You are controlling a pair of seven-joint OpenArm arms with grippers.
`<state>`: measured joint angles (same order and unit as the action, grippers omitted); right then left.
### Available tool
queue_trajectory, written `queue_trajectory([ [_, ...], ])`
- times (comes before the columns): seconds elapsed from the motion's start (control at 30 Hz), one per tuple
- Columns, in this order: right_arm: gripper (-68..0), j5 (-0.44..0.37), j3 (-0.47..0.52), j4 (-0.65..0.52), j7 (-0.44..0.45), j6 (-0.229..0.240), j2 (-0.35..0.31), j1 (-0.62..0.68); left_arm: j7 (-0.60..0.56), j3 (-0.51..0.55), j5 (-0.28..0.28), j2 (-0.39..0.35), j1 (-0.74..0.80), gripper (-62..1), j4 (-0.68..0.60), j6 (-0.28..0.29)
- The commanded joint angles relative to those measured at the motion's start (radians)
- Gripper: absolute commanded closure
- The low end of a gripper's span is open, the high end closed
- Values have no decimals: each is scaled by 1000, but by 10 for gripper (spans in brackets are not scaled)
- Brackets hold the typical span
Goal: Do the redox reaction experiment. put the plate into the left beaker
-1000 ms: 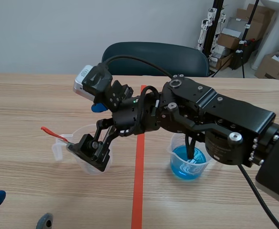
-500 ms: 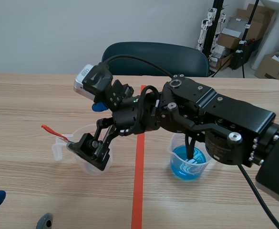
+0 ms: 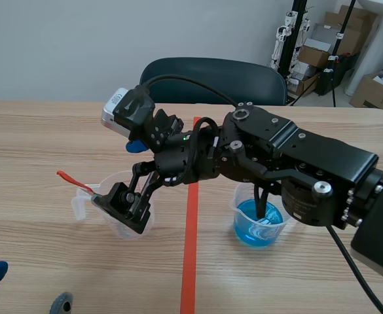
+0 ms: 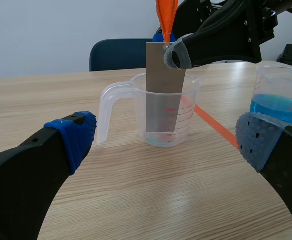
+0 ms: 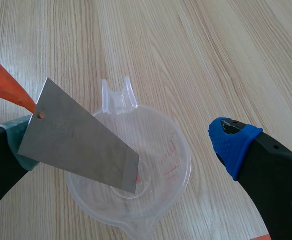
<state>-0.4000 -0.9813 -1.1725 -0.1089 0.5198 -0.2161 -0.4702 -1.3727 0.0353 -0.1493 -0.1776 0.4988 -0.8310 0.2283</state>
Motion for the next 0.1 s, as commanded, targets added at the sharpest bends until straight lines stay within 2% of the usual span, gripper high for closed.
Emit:
queue_trajectory([
  [0.0, -679, -11, 12, -8, 19, 0, 6, -20, -14, 3, 6, -9, 0, -587, -14, -1],
  [0.07, -679, -11, 12, -8, 19, 0, 6, -20, -14, 3, 6, -9, 0, -587, -14, -1],
])
